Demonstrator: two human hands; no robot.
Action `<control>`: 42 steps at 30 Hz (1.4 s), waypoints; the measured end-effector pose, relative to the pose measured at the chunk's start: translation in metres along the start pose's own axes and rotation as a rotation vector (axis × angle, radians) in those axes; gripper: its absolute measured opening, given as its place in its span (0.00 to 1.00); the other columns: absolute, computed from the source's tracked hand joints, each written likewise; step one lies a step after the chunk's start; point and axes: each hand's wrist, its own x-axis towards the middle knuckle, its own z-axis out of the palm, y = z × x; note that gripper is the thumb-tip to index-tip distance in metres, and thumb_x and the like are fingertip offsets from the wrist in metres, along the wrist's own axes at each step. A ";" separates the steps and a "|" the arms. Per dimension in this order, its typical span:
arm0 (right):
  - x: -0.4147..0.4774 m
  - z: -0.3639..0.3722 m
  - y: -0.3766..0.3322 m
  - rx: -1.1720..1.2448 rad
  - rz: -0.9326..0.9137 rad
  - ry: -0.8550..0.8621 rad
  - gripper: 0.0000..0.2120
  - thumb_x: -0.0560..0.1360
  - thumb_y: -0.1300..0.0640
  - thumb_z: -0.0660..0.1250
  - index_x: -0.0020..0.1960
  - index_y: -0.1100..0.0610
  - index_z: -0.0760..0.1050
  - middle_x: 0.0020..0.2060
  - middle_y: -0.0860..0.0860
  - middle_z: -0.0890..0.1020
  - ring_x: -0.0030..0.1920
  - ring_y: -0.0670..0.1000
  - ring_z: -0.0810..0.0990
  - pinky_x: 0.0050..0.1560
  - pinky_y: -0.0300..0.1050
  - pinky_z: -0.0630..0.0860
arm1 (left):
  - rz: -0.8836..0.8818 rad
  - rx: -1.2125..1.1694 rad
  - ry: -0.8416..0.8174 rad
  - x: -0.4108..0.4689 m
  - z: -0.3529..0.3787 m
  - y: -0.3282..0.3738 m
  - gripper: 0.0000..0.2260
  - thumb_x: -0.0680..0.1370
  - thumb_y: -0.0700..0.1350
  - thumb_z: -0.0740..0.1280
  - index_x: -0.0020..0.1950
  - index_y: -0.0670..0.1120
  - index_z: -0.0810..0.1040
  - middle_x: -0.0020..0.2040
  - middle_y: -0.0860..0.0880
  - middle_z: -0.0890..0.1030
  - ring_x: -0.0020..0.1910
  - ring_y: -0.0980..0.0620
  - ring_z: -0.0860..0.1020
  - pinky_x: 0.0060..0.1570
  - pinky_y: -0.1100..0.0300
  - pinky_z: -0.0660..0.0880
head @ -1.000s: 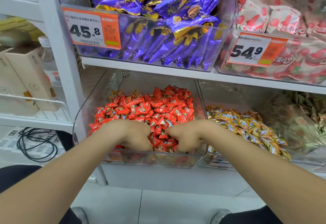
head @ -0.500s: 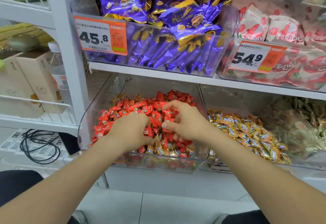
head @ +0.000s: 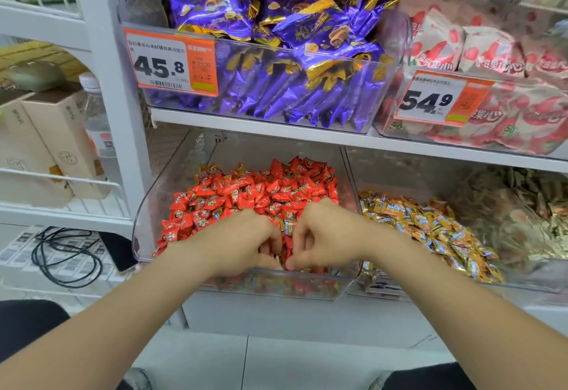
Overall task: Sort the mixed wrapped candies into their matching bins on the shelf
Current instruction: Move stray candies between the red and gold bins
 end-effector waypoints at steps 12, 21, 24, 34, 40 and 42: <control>0.012 0.029 0.001 -0.253 -0.004 0.071 0.22 0.71 0.48 0.77 0.64 0.48 0.82 0.43 0.50 0.83 0.47 0.57 0.82 0.44 0.53 0.82 | -0.148 0.455 -0.043 0.004 -0.003 -0.001 0.29 0.73 0.69 0.71 0.69 0.58 0.76 0.59 0.51 0.74 0.61 0.46 0.77 0.47 0.52 0.75; 0.019 0.032 0.006 0.004 0.000 -0.029 0.08 0.69 0.56 0.76 0.49 0.51 0.86 0.37 0.46 0.84 0.38 0.49 0.81 0.43 0.47 0.79 | -0.037 0.309 -0.241 0.016 -0.005 -0.007 0.15 0.78 0.54 0.72 0.64 0.56 0.78 0.54 0.52 0.72 0.53 0.46 0.78 0.52 0.45 0.79; 0.014 0.022 0.003 0.143 0.012 0.060 0.09 0.69 0.53 0.78 0.49 0.48 0.86 0.36 0.46 0.83 0.36 0.41 0.80 0.37 0.42 0.77 | -0.042 0.334 -0.250 0.017 -0.004 -0.007 0.07 0.78 0.52 0.70 0.53 0.54 0.76 0.53 0.50 0.73 0.49 0.45 0.77 0.49 0.44 0.79; -0.004 -0.006 0.004 0.284 0.101 0.325 0.01 0.78 0.52 0.74 0.49 0.46 0.84 0.29 0.42 0.81 0.26 0.42 0.75 0.31 0.31 0.67 | -0.114 0.296 -0.259 0.006 -0.008 -0.002 0.10 0.83 0.55 0.66 0.55 0.50 0.74 0.57 0.47 0.71 0.52 0.45 0.75 0.56 0.45 0.76; 0.000 -0.007 0.003 0.433 0.194 0.482 0.05 0.80 0.56 0.69 0.50 0.49 0.83 0.27 0.38 0.82 0.26 0.46 0.78 0.33 0.31 0.72 | -0.160 0.091 -0.191 -0.006 -0.007 -0.007 0.09 0.84 0.58 0.62 0.57 0.54 0.72 0.57 0.51 0.67 0.51 0.49 0.73 0.57 0.48 0.74; 0.002 -0.008 -0.001 0.752 0.219 0.479 0.08 0.81 0.60 0.67 0.49 0.51 0.84 0.35 0.50 0.86 0.40 0.59 0.88 0.44 0.47 0.85 | -0.166 0.080 -0.070 -0.009 -0.008 -0.006 0.10 0.84 0.60 0.60 0.55 0.54 0.71 0.58 0.51 0.66 0.55 0.48 0.69 0.60 0.47 0.70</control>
